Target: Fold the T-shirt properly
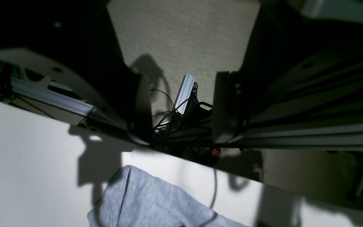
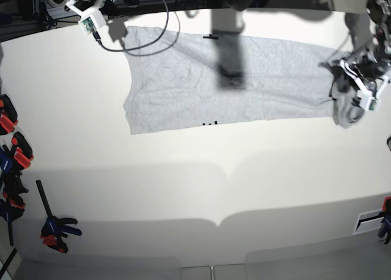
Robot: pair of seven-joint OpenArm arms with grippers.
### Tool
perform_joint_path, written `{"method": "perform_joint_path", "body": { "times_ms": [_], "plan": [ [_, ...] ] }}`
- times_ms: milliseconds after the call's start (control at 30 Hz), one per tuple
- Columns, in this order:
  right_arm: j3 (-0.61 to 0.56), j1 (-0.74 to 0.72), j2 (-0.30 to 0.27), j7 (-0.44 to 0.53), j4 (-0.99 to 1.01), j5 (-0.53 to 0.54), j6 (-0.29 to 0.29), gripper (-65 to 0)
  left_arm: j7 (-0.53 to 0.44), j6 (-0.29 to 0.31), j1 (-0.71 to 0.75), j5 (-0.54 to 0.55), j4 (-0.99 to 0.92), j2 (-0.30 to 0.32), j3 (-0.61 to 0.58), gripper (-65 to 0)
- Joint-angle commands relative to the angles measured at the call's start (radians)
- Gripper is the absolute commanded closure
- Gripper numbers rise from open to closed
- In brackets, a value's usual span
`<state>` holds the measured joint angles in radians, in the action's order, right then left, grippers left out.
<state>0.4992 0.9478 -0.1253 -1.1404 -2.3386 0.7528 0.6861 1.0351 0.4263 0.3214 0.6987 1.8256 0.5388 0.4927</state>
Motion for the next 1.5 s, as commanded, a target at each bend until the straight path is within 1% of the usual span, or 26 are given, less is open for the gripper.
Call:
{"method": "perform_joint_path", "body": {
  "times_ms": [0,167,267,367,600,767,933,1233,1333,1400,1467],
  "plan": [
    [0.004,0.011,-0.004,0.018,-0.018,0.014,0.012,-29.9,-0.022,0.000,-0.005,0.009,0.022,-0.003,0.010,0.0],
    [0.004,0.011,-0.004,0.018,-0.018,0.014,0.012,-29.9,-0.011,0.000,-0.005,0.009,0.022,-0.134,0.010,0.0],
    [0.004,0.011,-0.005,0.019,-0.018,0.015,0.012,-29.9,-0.019,0.000,-0.006,0.009,0.022,-0.196,0.010,0.0],
    [0.004,0.011,-0.005,0.018,-0.018,0.014,0.012,-29.9,-0.037,0.003,-0.005,0.009,0.022,-0.235,0.010,0.0],
    [0.004,0.011,-0.005,0.018,-0.018,0.014,0.012,-29.9,-0.042,0.003,-0.005,0.016,0.022,-0.291,0.010,0.0],
    [0.004,0.011,-0.005,0.016,-0.018,0.014,0.012,-30.0,-0.059,0.003,-0.005,0.021,0.022,-0.294,0.010,0.0],
    [0.004,0.011,-0.005,0.019,-0.018,0.014,0.012,-30.0,-0.060,0.003,-0.005,0.086,0.022,-0.294,0.010,0.0],
    [0.004,0.011,-0.005,0.019,-0.018,0.014,0.012,-29.9,-0.056,0.003,-0.005,0.089,0.022,-0.294,0.010,0.0],
    [0.004,0.011,-0.005,0.024,-0.018,0.014,0.012,-30.0,-0.056,0.004,-0.005,0.114,0.022,-0.294,0.010,0.0],
    [0.004,0.011,-0.005,0.039,-0.018,0.014,0.012,-29.9,-0.056,0.021,-0.005,0.145,0.022,-0.294,0.010,0.0],
    [0.004,0.011,-0.005,0.048,-0.018,0.014,0.012,-30.0,-0.056,0.059,-0.003,0.168,0.022,-0.294,0.010,0.0]
  ]
}}
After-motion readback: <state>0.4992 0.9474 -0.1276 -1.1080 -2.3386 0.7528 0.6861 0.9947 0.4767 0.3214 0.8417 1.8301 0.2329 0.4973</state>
